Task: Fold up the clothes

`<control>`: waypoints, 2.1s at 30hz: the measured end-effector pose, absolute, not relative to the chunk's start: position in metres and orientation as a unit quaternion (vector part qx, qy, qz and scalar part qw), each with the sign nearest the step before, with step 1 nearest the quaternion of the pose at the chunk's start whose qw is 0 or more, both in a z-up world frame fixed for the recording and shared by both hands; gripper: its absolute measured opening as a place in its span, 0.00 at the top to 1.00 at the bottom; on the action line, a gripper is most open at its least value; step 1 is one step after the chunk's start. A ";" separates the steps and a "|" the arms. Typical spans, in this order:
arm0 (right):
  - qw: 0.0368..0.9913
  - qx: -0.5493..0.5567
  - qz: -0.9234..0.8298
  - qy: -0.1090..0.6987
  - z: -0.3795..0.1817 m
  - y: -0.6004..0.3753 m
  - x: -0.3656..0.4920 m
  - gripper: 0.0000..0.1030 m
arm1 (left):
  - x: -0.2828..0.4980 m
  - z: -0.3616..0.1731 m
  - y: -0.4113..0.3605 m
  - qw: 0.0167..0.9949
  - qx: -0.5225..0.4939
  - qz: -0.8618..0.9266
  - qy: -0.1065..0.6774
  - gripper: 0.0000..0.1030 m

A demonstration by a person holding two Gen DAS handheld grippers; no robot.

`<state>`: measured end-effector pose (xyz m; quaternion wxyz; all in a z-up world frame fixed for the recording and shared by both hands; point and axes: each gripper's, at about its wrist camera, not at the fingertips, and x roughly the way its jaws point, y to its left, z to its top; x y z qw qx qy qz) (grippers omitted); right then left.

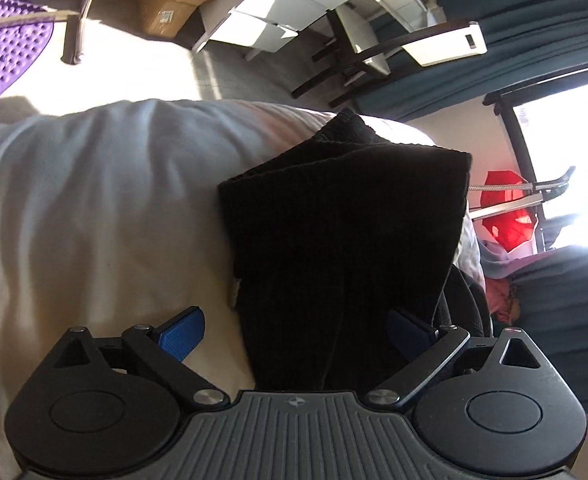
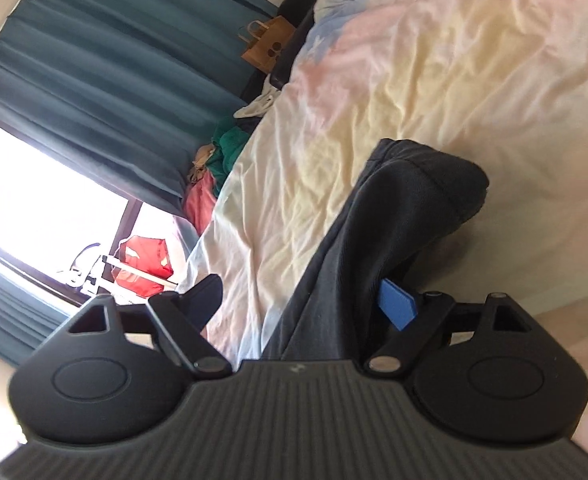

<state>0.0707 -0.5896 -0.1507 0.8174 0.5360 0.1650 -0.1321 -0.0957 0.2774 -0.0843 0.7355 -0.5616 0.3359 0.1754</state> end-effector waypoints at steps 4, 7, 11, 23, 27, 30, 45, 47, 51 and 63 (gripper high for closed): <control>0.802 0.562 -0.134 0.152 -0.160 -0.604 0.057 0.16 | -0.090 -0.104 0.285 0.725 -0.581 0.164 0.332 0.07; 0.801 0.563 -0.122 0.163 -0.167 -0.607 0.066 0.22 | -0.080 -0.106 0.284 0.741 -0.565 0.151 0.331 0.11; 0.810 0.526 -0.140 0.216 -0.176 -0.598 0.100 0.69 | -0.070 -0.115 0.284 0.752 -0.549 0.152 0.331 0.22; 0.898 0.369 -0.086 0.225 -0.162 -0.559 0.198 0.55 | -0.062 -0.122 0.273 0.768 -0.540 0.164 0.303 0.47; 0.898 0.375 -0.094 0.211 -0.163 -0.568 0.179 0.30 | -0.061 -0.120 0.271 0.765 -0.544 0.166 0.302 0.47; 0.894 0.412 -0.108 0.138 -0.147 -0.582 0.141 0.30 | -0.064 -0.118 0.270 0.768 -0.538 0.163 0.306 0.52; 0.838 0.490 -0.115 0.212 -0.176 -0.595 0.174 0.32 | -0.069 -0.122 0.275 0.755 -0.560 0.154 0.305 0.60; 0.853 0.440 -0.122 0.254 -0.181 -0.584 0.202 0.40 | -0.066 -0.124 0.273 0.758 -0.554 0.160 0.305 0.67; 0.867 0.380 -0.152 0.284 -0.182 -0.572 0.232 0.85 | -0.062 -0.118 0.263 0.779 -0.519 0.173 0.306 0.80; 0.869 0.476 -0.122 0.059 -0.087 -0.570 0.117 0.89 | -0.082 -0.108 0.271 0.782 -0.556 0.138 0.246 0.86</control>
